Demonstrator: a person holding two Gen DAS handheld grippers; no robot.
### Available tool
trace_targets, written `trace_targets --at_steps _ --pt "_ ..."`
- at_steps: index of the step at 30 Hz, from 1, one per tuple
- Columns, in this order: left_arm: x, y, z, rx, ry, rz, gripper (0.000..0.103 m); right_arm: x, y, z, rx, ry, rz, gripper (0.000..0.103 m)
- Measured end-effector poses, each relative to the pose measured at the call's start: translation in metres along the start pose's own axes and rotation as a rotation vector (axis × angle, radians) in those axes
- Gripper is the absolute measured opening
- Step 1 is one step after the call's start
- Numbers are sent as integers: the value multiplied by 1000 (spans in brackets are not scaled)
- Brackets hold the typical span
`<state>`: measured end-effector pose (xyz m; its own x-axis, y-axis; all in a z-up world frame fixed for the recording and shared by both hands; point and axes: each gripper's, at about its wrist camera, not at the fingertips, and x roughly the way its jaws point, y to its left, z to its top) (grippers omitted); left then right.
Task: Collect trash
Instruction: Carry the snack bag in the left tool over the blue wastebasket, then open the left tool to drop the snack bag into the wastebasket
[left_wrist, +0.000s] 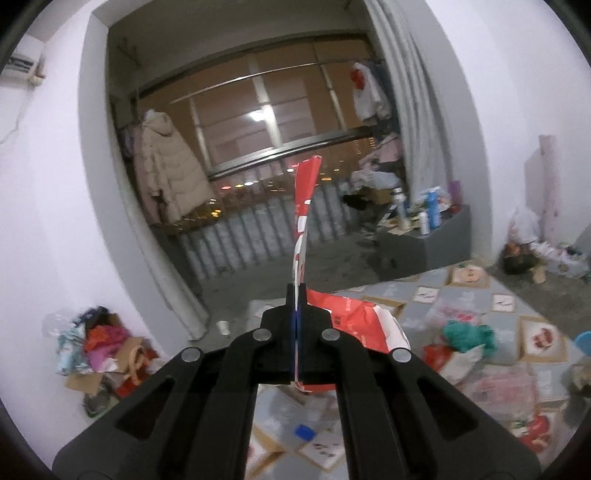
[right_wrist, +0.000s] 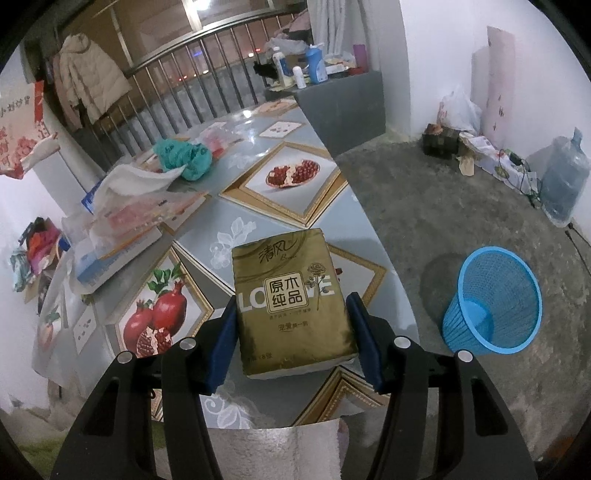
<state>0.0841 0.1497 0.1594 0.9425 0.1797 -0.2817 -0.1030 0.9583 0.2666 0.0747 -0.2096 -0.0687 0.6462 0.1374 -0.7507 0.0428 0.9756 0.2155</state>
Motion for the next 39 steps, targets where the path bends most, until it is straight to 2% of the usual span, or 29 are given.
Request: trace_targets --at_steps 3,7,14,19,23,27,33,36,39 --pt "-3 -19 3 -2 -6 -95 0 -11 -5 1 13 -27 -4 56" --pt "-7 -65 11 29 -22 -241 0 -29 -18 4 45 -70 -20 56" --pt "-7 -174 20 114 -13 -526 0 -55 -55 6 110 -134 -94 56" --pt "2 -260 16 206 36 -649 0 -68 -96 2 175 -149 -182 56" --pt "6 -334 10 287 71 -714 0 -73 -138 -3 250 -148 -253 56" --pt "19 -422 -6 379 152 -790 0 -69 -181 -4 343 -145 -297 56" --pt "39 -544 -39 524 270 -849 0 -51 -246 -7 473 -128 -303 56" --pt "52 -588 -59 577 335 -879 0 -32 -275 -8 515 -104 -308 56" --pt "61 -632 -75 587 406 -920 0 -11 -301 -8 556 -78 -310 56"
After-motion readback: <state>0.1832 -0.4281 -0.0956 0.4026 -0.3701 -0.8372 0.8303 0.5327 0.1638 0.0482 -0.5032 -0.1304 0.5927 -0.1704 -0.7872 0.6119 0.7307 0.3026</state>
